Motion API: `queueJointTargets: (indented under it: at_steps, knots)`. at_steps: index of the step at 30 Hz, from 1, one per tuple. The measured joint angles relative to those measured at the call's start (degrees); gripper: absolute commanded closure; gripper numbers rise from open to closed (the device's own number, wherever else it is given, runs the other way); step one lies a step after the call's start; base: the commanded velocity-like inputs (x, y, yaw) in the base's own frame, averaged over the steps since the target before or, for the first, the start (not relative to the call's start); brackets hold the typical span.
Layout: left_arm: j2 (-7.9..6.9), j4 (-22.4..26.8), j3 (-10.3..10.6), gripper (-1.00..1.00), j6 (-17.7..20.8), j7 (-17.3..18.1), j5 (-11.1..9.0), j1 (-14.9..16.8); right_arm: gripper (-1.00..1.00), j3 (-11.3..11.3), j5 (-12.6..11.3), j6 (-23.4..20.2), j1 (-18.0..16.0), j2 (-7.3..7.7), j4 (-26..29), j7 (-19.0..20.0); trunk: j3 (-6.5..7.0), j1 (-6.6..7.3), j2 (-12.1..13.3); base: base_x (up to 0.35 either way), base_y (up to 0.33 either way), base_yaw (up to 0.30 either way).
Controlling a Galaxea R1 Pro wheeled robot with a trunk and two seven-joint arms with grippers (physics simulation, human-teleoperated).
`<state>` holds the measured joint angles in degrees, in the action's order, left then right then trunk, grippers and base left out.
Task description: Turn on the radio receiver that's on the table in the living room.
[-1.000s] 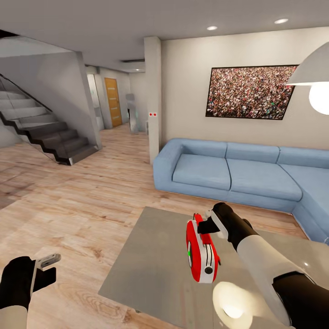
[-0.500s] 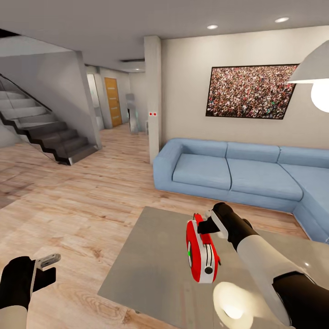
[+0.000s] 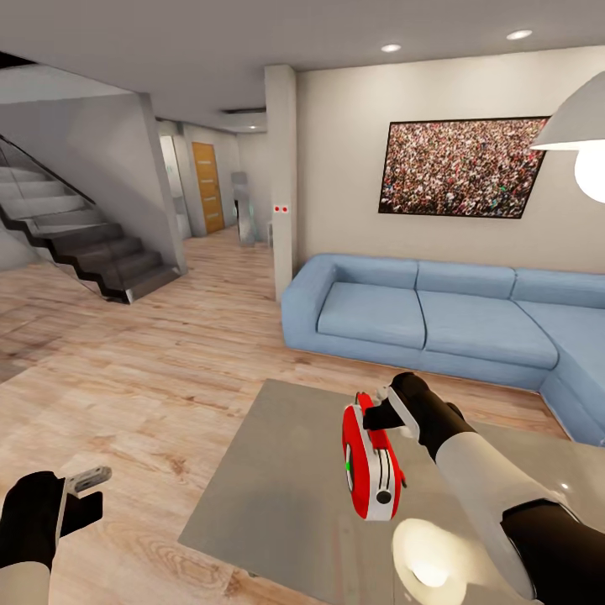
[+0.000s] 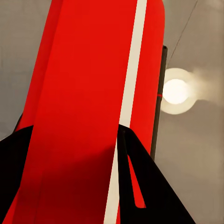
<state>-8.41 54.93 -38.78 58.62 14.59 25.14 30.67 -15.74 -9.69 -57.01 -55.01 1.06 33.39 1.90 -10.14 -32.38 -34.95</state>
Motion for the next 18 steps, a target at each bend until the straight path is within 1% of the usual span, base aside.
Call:
queueJointTargets:
  at_steps: [5,18]
  knots:
    - [-0.02,0.0,-0.02,1.0,0.0,0.0,0.0,0.0,1.0,0.0,0.0,-0.01,0.0,0.0,0.0,0.01,0.0,0.0,0.0,0.0,0.0,0.0]
    - [0.06,0.0,0.02,1.0,0.05,0.0,0.01,0.0,1.0,0.0,0.02,0.02,0.0,0.0,0.0,0.02,-2.33,-2.85,-5.2,0.0,0.0,0.0]
